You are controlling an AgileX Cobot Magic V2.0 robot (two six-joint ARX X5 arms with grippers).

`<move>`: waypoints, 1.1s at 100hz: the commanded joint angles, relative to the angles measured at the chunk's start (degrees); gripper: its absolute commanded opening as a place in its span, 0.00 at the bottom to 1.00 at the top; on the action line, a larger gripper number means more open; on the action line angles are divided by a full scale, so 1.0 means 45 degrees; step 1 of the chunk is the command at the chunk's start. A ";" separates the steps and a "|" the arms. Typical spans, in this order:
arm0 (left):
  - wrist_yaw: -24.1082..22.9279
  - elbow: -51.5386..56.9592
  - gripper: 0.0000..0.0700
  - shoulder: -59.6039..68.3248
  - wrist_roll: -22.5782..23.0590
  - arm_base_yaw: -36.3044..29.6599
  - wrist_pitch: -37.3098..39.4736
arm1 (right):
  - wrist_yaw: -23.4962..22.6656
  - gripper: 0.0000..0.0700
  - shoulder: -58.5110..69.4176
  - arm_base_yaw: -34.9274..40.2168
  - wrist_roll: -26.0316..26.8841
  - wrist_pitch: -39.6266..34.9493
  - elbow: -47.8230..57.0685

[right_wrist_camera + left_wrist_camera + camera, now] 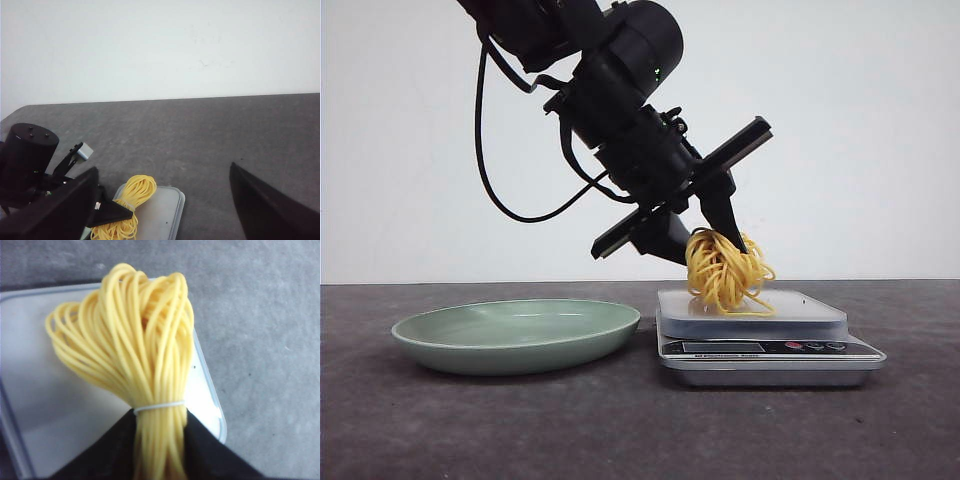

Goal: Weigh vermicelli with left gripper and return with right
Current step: 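Carry the bundle over the scale and lower it onto the pan, then open the left gripper and withdraw it from the scale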

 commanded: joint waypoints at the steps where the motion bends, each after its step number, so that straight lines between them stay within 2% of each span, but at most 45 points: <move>1: 0.0053 0.0321 0.42 0.0223 0.0214 -0.0053 0.0223 | -0.0063 0.76 0.0015 0.0000 0.0024 0.0117 0.0219; 15: 0.0369 0.0398 0.45 0.0209 0.0316 0.0117 0.0160 | -0.0219 0.76 0.0015 0.0000 0.0019 0.0126 0.0219; 25: 0.0928 0.0860 0.45 0.0019 0.0534 0.0442 -0.0578 | -0.0228 0.76 0.0015 0.0000 0.0010 0.0121 0.0219; 34: 0.0908 0.1360 0.45 -0.0573 0.1054 0.0782 -0.1243 | -0.0228 0.76 0.0015 0.0000 0.0010 0.0112 0.0219; 52: 0.0607 0.1656 0.45 -0.3181 0.2069 0.1258 -0.1467 | -0.0228 0.76 0.0015 0.0000 0.0010 0.0121 0.0219; 68: -0.0991 0.1656 0.45 -0.6348 0.3813 0.1273 -0.2681 | -0.0214 0.76 0.0019 0.0000 -0.0063 0.0131 0.0219; 80: -0.2322 0.1656 0.45 -0.8655 0.4697 0.1083 -0.3512 | -0.0228 0.76 0.0019 0.0000 -0.0092 0.0117 0.0219; 95: -0.4711 0.1656 0.45 -1.1341 0.5775 0.0563 -0.4765 | -0.0223 0.76 0.0015 0.0005 -0.0185 -0.0146 0.0219; 110: -0.7359 0.1647 0.45 -1.3726 0.6241 0.0044 -0.6810 | -0.0209 0.76 0.0015 0.0000 -0.0340 -0.0272 0.0219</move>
